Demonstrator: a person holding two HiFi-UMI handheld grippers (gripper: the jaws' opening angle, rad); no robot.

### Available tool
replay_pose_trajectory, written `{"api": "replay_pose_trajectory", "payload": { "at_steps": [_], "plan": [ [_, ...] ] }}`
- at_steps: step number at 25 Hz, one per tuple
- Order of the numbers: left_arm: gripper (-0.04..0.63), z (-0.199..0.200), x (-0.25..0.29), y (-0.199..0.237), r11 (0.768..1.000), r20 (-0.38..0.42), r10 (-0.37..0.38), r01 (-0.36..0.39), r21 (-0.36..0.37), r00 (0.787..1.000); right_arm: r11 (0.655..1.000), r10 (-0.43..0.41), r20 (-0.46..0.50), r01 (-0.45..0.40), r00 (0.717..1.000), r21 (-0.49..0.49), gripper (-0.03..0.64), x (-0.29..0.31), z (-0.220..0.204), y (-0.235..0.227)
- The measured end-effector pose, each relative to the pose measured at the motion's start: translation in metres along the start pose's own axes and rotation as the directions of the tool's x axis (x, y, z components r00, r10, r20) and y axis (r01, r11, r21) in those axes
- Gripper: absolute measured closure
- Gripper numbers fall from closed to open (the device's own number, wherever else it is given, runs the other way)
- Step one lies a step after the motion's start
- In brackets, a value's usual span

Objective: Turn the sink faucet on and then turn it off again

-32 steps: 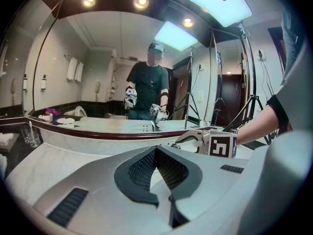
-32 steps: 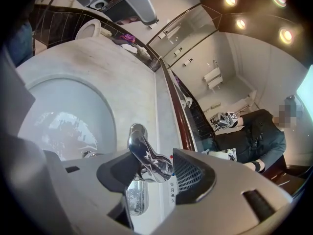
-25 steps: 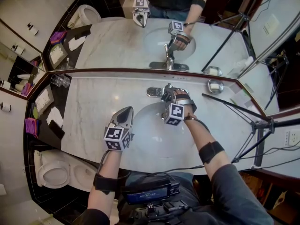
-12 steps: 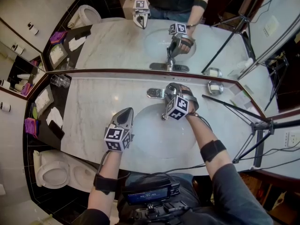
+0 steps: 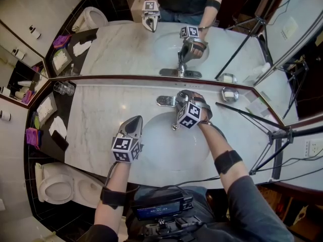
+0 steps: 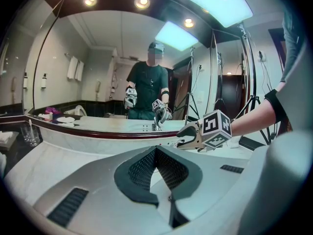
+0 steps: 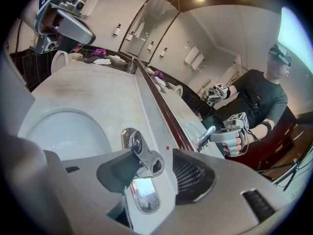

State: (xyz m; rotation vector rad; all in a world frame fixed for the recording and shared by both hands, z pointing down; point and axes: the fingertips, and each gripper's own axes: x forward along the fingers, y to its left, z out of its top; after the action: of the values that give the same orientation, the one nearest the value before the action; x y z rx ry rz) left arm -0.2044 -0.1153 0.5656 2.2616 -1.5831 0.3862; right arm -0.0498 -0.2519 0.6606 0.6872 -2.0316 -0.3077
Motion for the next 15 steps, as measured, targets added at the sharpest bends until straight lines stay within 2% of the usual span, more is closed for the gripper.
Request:
{"api": "replay_pose_trajectory", "payload": {
  "at_steps": [5,13,15],
  "plan": [
    [0.595,0.002,-0.001,-0.002,1.0,0.008,-0.001,0.001,0.004,1.0,1.0,0.015,-0.018,-0.014,1.0,0.012,0.376,-0.006,-0.004,0.005],
    [0.595,0.012,-0.001,-0.008,1.0,0.022,-0.02,0.02,0.016,1.0,0.996,0.022,0.031,-0.024,0.999,0.084,0.377,-0.044,-0.01,0.011],
    [0.595,0.014,-0.001,-0.01,1.0,0.025,-0.025,0.024,0.017,0.999,0.991,0.011,0.047,-0.017,0.999,0.136,0.411,-0.057,-0.015,0.007]
  ]
}}
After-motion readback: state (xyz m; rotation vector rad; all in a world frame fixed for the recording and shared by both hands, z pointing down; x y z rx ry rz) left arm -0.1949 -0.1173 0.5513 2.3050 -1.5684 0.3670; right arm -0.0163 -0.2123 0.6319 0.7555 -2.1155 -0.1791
